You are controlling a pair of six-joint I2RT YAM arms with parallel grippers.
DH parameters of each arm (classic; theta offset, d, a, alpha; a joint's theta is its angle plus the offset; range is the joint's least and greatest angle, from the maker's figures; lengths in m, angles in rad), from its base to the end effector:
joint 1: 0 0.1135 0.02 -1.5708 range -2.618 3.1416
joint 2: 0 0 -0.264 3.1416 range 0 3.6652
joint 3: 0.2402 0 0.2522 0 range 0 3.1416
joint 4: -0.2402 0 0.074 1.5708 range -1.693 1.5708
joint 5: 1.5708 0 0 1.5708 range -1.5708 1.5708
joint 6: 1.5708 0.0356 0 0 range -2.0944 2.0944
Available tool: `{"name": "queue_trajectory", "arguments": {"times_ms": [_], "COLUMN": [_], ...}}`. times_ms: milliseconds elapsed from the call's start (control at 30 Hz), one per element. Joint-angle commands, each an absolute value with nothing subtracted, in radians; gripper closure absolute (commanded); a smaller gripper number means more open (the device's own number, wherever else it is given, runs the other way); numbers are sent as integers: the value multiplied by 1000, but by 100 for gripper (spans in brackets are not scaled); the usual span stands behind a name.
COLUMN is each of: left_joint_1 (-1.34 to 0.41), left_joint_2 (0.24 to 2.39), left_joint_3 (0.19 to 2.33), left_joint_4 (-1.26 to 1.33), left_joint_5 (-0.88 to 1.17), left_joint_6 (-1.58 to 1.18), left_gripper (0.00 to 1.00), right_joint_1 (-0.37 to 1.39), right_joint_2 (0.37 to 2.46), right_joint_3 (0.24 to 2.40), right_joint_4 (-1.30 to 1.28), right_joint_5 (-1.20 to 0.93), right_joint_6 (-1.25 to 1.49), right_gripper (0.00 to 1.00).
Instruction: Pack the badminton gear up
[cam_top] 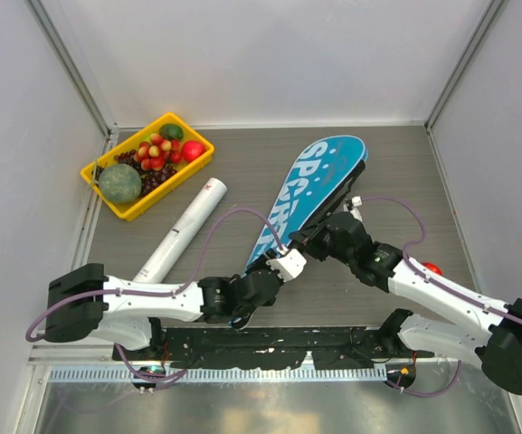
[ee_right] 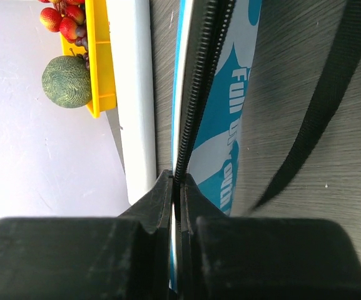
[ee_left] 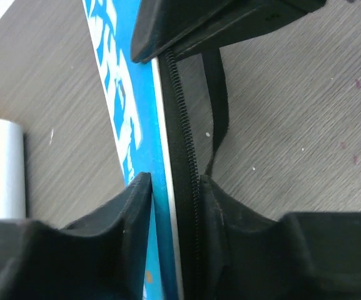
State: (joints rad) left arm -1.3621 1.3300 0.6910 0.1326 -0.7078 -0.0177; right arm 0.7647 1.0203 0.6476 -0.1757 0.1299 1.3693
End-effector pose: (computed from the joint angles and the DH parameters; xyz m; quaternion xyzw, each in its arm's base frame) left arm 0.0802 -0.2670 0.2229 0.3657 0.7420 -0.0726 0.5572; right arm 0.1657 0.1526 0.2482 0.2894 0.8214 0.4002 0.2853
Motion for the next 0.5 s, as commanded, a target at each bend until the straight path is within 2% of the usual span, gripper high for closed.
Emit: {"name": "queue_trajectory", "arguments": {"times_ms": [0, 33, 100, 200, 233, 267, 333, 467], "left_joint_1": [-1361, -1359, -1355, -1330, -1316, -1299, -1270, -1207], "left_joint_2": [1316, 1307, 1284, 1249, 1233, 1215, 1183, 1097], "left_joint_3": [686, 684, 696, 722, 727, 730, 729, 724], "left_joint_4": [181, 176, 131, 25, 2, -43, -93, -181], "left_joint_5": [-788, -788, -787, -756, -727, -683, -638, -546], "left_joint_6": [-12, -12, -34, -92, -113, -138, -179, -236], "left_gripper": [76, 83, 100, 100, 100, 100, 100, 100], "right_joint_1": [770, 769, 765, 738, 711, 690, 625, 505], "right_joint_2": [962, 963, 968, 951, 945, 925, 904, 881], "right_joint_3": [632, 627, 630, 606, 603, 594, 601, 682], "right_joint_4": [-9, 27, 17, 15, 12, 11, 9, -129], "right_joint_5": [114, 115, 126, 111, 101, 85, 26, -17], "right_joint_6": [1378, 1359, 1231, 1102, 1042, 1017, 924, 718], "right_gripper": [95, 95, 86, 68, 66, 59, 51, 45]}}
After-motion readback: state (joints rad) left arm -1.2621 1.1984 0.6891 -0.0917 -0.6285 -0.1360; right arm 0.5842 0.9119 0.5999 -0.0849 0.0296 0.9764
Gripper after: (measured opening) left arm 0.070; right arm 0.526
